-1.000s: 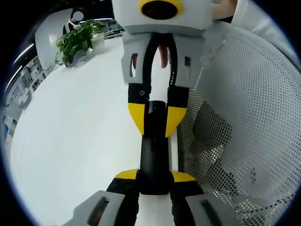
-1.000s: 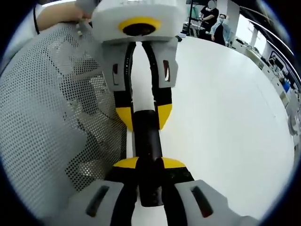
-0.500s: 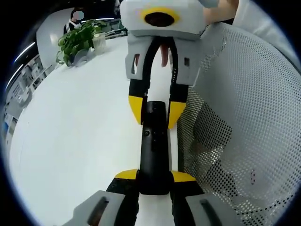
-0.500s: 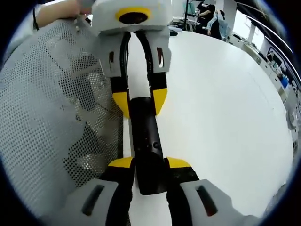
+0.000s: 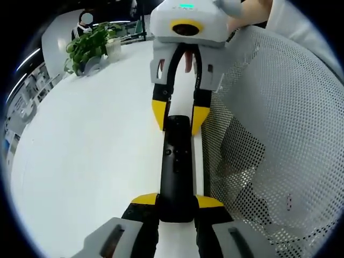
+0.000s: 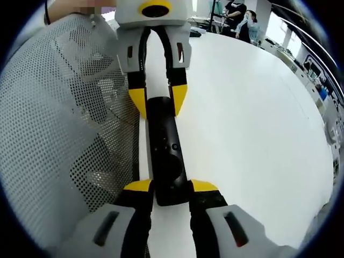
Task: Press the specified remote control buttons in sequence, fully releasing each button before pressing the next.
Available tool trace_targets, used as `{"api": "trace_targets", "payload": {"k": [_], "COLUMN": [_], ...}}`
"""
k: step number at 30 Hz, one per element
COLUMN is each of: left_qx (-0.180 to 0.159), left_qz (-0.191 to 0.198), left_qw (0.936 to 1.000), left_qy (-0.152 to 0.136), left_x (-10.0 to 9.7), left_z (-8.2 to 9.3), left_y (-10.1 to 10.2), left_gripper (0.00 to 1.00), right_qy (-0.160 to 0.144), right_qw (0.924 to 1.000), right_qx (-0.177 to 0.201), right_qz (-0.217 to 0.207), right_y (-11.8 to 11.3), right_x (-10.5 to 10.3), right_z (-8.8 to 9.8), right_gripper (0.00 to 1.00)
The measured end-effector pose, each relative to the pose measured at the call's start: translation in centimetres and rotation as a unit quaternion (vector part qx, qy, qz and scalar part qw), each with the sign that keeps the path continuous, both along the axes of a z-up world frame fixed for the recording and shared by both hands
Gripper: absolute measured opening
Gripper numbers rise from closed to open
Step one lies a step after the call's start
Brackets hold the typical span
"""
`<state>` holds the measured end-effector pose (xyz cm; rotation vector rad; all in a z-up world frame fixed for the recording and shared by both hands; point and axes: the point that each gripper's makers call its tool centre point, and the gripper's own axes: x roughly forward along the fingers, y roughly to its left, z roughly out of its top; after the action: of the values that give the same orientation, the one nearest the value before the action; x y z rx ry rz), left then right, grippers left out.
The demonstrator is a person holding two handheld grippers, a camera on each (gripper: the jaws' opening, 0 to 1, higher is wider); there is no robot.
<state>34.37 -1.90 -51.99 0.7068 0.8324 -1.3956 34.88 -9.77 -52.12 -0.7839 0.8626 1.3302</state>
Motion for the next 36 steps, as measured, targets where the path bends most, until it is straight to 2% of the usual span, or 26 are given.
{"api": "trace_targets", "payload": {"k": [15, 17, 20, 27, 30, 31, 33, 36], "left_qx": [0.006, 0.005, 0.006, 0.008, -0.004, -0.007, -0.025, -0.038], "left_qz": [-0.003, 0.0, 0.004, 0.011, 0.048, 0.073, 0.086, 0.087], "left_qw": [1.0, 1.0, 1.0, 0.9999, 0.9986, 0.9967, 0.9941, 0.9934], "left_qy": [-0.002, -0.002, 0.001, -0.005, 0.021, 0.034, 0.062, 0.065], "left_x": [-0.1, -0.1, -0.1, -0.2, -0.1, -0.1, -0.3, -0.6], "left_z": [0.1, 0.1, 0.1, 0.1, 0.3, 0.4, 0.6, 1.2], "left_y": [0.0, 0.0, 0.0, -0.1, -0.3, -0.3, -0.9, -1.4], "left_gripper": [0.25, 0.25, 0.25, 0.25, 0.25, 0.26, 0.32, 0.43], "right_qy": [-0.004, -0.001, 0.002, 0.004, 0.005, 0.005, 0.006, 0.006], "right_qw": [0.9999, 0.9996, 0.9977, 0.9951, 0.9957, 0.9959, 0.9965, 0.9972], "right_qx": [-0.007, -0.016, -0.052, -0.093, -0.089, -0.087, -0.081, -0.074], "right_qz": [0.011, 0.022, 0.044, 0.032, 0.024, 0.023, 0.017, 0.007], "right_y": [0.1, 0.1, 0.0, 0.2, 0.0, 0.0, 0.0, 0.0], "right_x": [0.0, 0.0, 0.1, -0.1, 0.0, -0.1, -0.1, -0.1], "right_z": [-0.1, -0.1, -0.3, -0.3, -0.3, -0.3, -0.2, -0.2], "right_gripper": [0.25, 0.25, 0.24, 0.24, 0.25, 0.25, 0.25, 0.25]}}
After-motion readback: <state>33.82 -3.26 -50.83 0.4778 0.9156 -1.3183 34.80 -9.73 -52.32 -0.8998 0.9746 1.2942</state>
